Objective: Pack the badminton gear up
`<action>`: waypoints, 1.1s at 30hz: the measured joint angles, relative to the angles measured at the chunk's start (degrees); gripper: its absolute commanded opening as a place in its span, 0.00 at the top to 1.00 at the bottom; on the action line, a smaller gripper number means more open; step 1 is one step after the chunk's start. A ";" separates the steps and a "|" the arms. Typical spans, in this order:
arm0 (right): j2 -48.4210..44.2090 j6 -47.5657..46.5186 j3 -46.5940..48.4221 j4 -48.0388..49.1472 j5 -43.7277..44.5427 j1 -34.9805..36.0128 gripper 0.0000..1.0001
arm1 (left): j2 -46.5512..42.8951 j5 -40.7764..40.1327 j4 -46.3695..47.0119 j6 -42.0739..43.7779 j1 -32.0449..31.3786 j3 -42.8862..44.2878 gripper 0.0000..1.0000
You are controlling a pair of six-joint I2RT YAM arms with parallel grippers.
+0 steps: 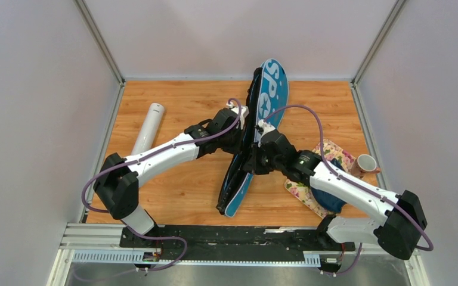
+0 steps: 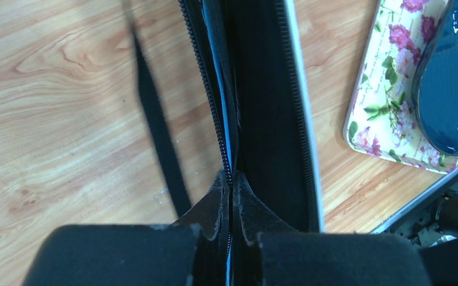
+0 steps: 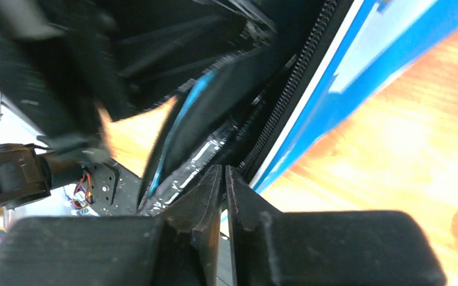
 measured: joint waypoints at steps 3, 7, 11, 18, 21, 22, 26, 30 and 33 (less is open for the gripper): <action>-0.98 2.86 -2.97 0.76 1.36 0.00 0.76 | -0.44 -0.94 -0.20 0.22 0.00 -0.09 1.00; -1.81 7.02 -6.88 1.44 1.75 0.00 0.71 | -1.33 -1.07 0.66 0.17 0.00 -1.14 1.00; -1.60 10.32 -8.61 1.88 0.70 -0.04 0.61 | -1.95 -1.07 1.16 0.13 0.00 -1.40 1.00; 2.29 14.53 -8.13 4.13 -1.01 -0.33 0.54 | -2.43 -1.07 3.37 0.15 -0.04 -3.19 1.00; 3.37 14.88 -7.21 3.13 -0.02 -0.33 0.48 | -2.58 -1.07 3.91 0.13 -0.02 -4.44 1.00; 3.23 14.93 -7.06 2.78 0.70 -0.35 0.46 | -2.60 -1.03 4.02 0.11 -0.04 -4.68 1.00; 0.85 14.99 -8.50 3.76 1.57 -1.57 0.48 | -2.60 -0.22 4.52 0.02 0.00 -4.98 1.00; -1.11 15.17 -15.45 10.75 -1.14 -3.82 0.54 | -2.67 0.74 5.88 -0.15 0.00 -5.79 1.00; 0.09 16.31 -20.04 16.85 -2.93 -4.13 0.55 | -2.69 1.16 6.58 -0.44 0.00 -6.75 1.00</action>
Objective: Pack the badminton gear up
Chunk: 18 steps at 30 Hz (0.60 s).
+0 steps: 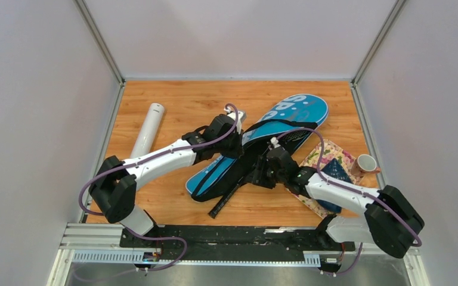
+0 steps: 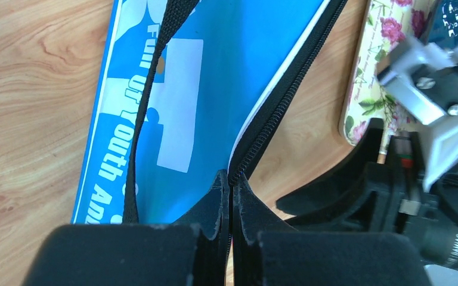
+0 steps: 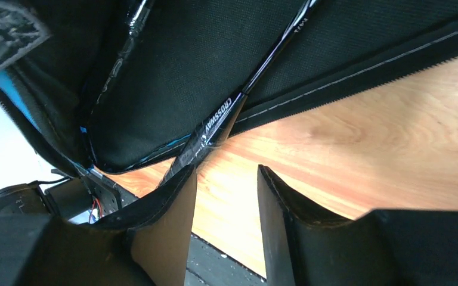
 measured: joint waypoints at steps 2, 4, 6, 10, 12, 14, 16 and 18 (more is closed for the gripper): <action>2.14 0.81 -1.20 3.69 -1.07 0.00 0.55 | -0.07 0.33 0.42 -0.42 0.02 -0.55 1.00; 4.35 1.42 -1.38 6.97 -1.97 -0.04 0.55 | -0.39 0.94 1.11 -1.14 0.02 -1.42 1.00; 6.71 2.40 -1.75 11.02 -2.82 -0.17 0.55 | -1.03 1.77 2.12 -2.01 0.02 -2.75 1.00; 9.53 4.28 -4.17 16.81 -3.54 -0.35 0.56 | -1.86 3.26 2.97 -3.41 0.02 -4.33 1.00; 10.12 4.70 -4.61 17.35 -3.48 -0.44 0.56 | -2.08 3.74 3.26 -3.87 0.02 -4.74 1.00; 10.32 4.79 -4.61 18.12 -3.41 -0.50 0.56 | -2.34 4.00 3.43 -4.20 0.02 -5.11 1.00; 10.51 5.27 -4.61 19.15 -3.43 -0.55 0.57 | -2.56 4.22 3.45 -4.48 0.00 -5.42 1.00; 11.21 5.84 -4.61 19.93 -3.45 -0.59 0.59 | -2.64 4.35 3.56 -4.68 0.00 -5.75 1.00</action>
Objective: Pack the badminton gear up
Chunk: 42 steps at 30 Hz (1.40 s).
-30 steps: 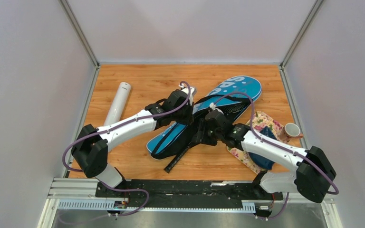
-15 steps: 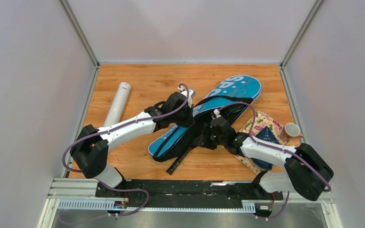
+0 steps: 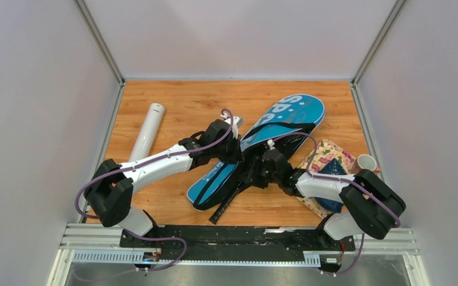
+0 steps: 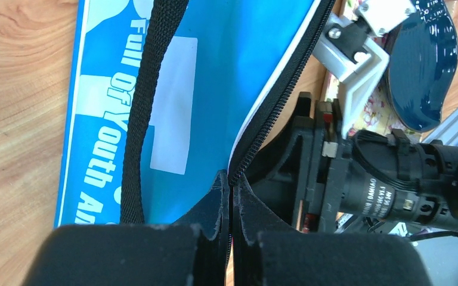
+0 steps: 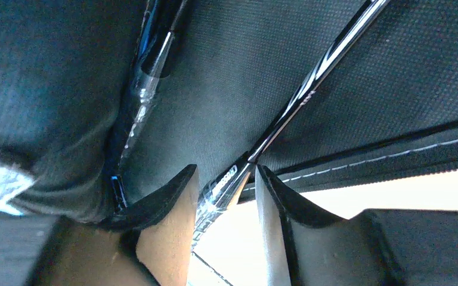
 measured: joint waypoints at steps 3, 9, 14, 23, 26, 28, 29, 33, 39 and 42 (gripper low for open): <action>2.99 1.81 -0.02 2.67 -0.26 0.00 0.61 | -0.22 0.37 0.68 -0.35 -0.04 -0.74 1.00; 6.23 4.42 -0.83 6.34 -0.96 0.00 0.68 | -1.07 0.55 0.90 -0.98 -0.37 -1.49 1.00; 6.71 7.32 -1.27 7.72 -1.38 -0.11 1.00 | -1.68 0.48 1.16 -1.22 -0.92 -1.99 1.00; 0.04 8.39 -1.20 3.89 -3.69 -5.81 1.00 | -5.70 -1.79 1.97 -0.90 -1.53 -7.32 1.00; -1.62 7.78 -0.11 1.90 -3.72 -6.60 1.00 | -6.34 -2.03 2.95 -1.14 -1.44 -7.76 1.00; -0.57 7.39 1.75 0.81 -3.61 -6.21 1.00 | -6.34 -1.44 4.15 -1.75 -1.42 -8.17 1.00; 0.37 7.37 2.80 0.57 -3.67 -5.95 1.00 | -6.32 -0.85 4.79 -2.45 -1.42 -8.39 1.00; 3.58 6.60 5.75 -0.33 -3.63 -5.20 1.00 | -5.55 1.99 7.61 -5.03 -1.44 -8.41 1.00; 6.56 3.34 8.48 -2.10 -2.86 -4.76 0.93 | -5.35 4.63 11.89 -8.61 -1.42 -9.11 1.00; 7.89 1.62 9.64 -3.41 -2.73 -4.70 0.63 | -5.35 4.96 12.28 -9.29 -1.42 -9.57 1.00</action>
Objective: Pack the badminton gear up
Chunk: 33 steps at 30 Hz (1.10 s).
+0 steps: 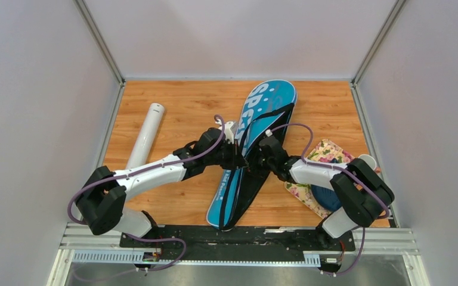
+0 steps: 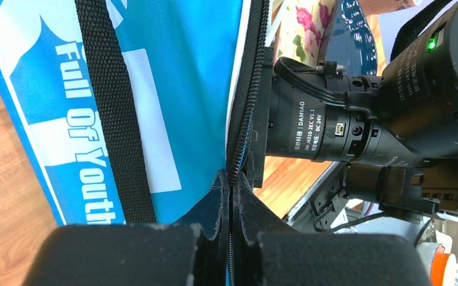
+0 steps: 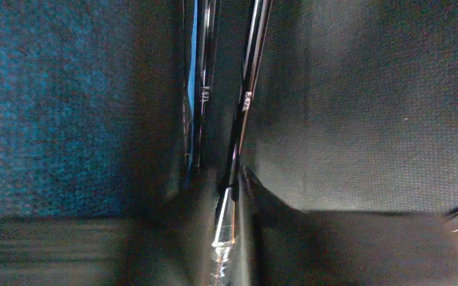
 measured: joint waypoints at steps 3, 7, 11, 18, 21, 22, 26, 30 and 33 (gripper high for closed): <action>-0.13 -3.21 0.59 -2.75 1.55 0.20 0.47 | 0.00 0.42 -0.13 -0.52 -0.02 -0.17 1.00; -2.69 -9.44 2.51 -12.39 4.13 -0.33 0.39 | -0.02 1.22 0.00 -1.31 -0.20 -0.17 1.00; -11.30 -15.82 3.04 -21.99 4.35 -2.89 0.37 | -0.13 1.84 -0.04 -2.12 0.04 -0.24 1.00; -29.09 -23.54 2.56 -29.79 2.80 -17.38 0.29 | -0.13 2.67 -0.76 -2.12 1.25 -0.50 1.00; -28.02 -25.59 2.64 -29.90 0.79 -25.20 0.30 | -0.13 2.99 -0.79 -2.12 1.44 -0.52 1.00; -26.29 -25.90 2.73 -29.38 -0.42 -27.69 0.31 | -0.13 3.10 -0.79 -2.12 1.46 -0.52 1.00; -16.09 -26.71 4.09 -27.91 -3.54 -33.11 0.33 | -0.13 3.39 -0.79 -2.14 1.51 -0.55 1.00; -6.84 -27.17 6.80 -24.48 -4.72 -33.73 0.38 | -0.17 3.52 -0.70 -2.14 1.57 -1.05 1.00; -2.23 -27.36 8.63 -20.79 -5.27 -33.75 0.41 | -0.17 3.56 -0.68 -2.14 1.62 -1.18 1.00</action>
